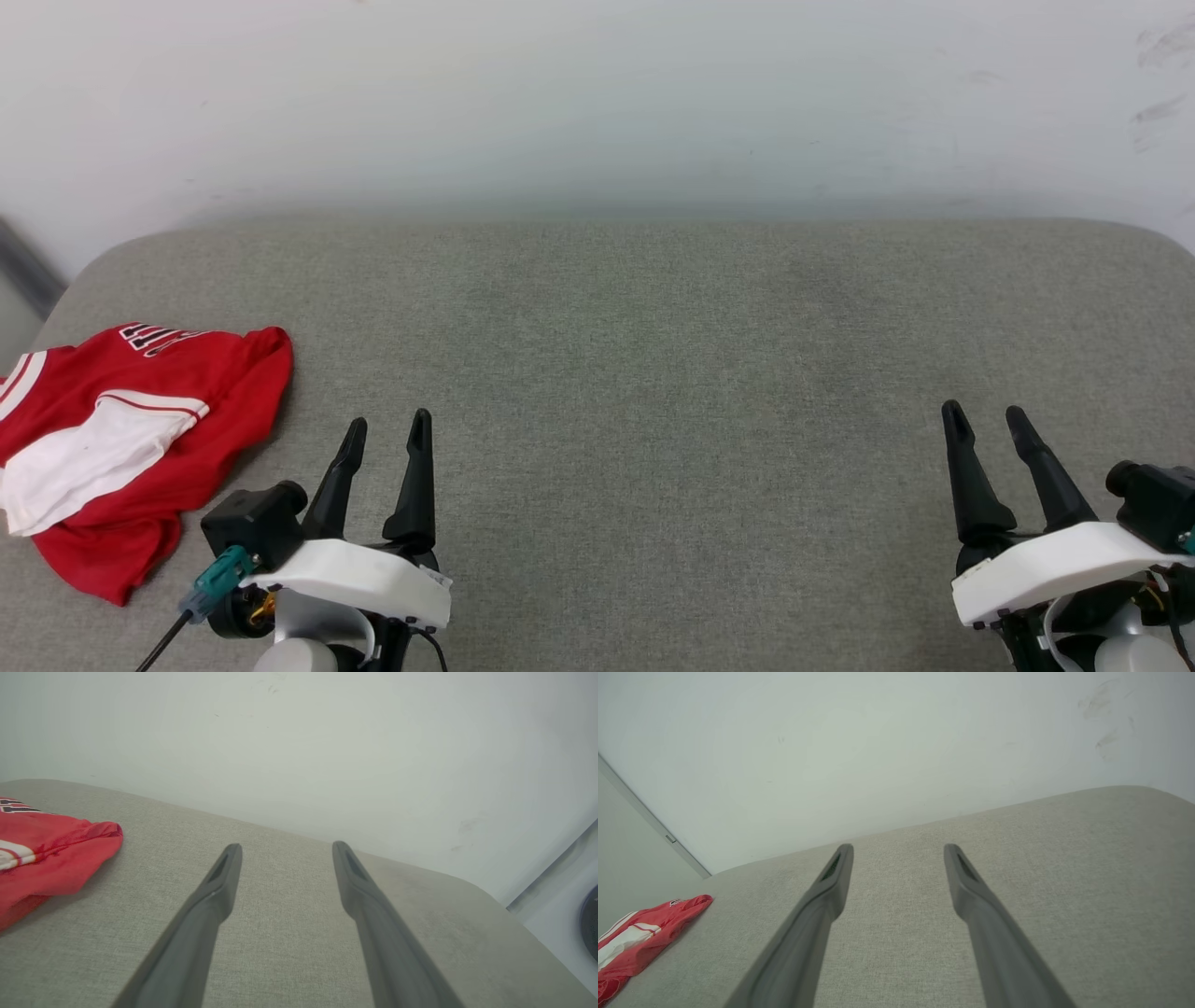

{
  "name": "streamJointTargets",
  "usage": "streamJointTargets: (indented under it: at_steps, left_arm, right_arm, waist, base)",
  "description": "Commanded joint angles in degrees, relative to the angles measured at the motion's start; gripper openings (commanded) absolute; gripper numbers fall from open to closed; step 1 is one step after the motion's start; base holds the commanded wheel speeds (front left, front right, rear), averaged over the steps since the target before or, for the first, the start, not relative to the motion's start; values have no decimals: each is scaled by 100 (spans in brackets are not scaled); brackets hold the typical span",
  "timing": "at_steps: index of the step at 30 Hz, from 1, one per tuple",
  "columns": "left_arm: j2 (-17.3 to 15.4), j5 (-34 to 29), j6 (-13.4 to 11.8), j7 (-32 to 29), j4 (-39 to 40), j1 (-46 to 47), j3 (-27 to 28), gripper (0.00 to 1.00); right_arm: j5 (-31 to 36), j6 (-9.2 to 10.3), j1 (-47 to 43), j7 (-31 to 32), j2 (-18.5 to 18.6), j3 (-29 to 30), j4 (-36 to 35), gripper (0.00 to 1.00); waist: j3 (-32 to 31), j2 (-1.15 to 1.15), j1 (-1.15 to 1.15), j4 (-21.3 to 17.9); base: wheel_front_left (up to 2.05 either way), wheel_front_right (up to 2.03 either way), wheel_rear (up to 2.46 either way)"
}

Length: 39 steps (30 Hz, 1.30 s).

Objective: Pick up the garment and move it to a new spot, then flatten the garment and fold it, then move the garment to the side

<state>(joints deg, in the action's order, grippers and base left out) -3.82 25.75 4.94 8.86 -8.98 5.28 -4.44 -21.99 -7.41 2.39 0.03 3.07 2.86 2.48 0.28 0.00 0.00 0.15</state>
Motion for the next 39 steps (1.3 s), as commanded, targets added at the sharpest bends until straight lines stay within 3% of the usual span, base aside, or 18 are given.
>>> streamJointTargets:
  at_steps: [1, 39]
  left_arm:
    - [-49, -153, -30, 62, 27, 132, -16, 100]
    - [-52, -1818, -209, 523, -298, 195, -204, 100]
  right_arm:
    - [157, -12, 27, -24, 2, -6, -76, 100]
    - [1704, -13, -19, -263, -27, 25, -173, 100]
  waist:
    - [-1, 0, 0, -2]
    - [30, 0, 0, -5]
  base:
    - [0, 0, 0]
    - [0, 0, 0]
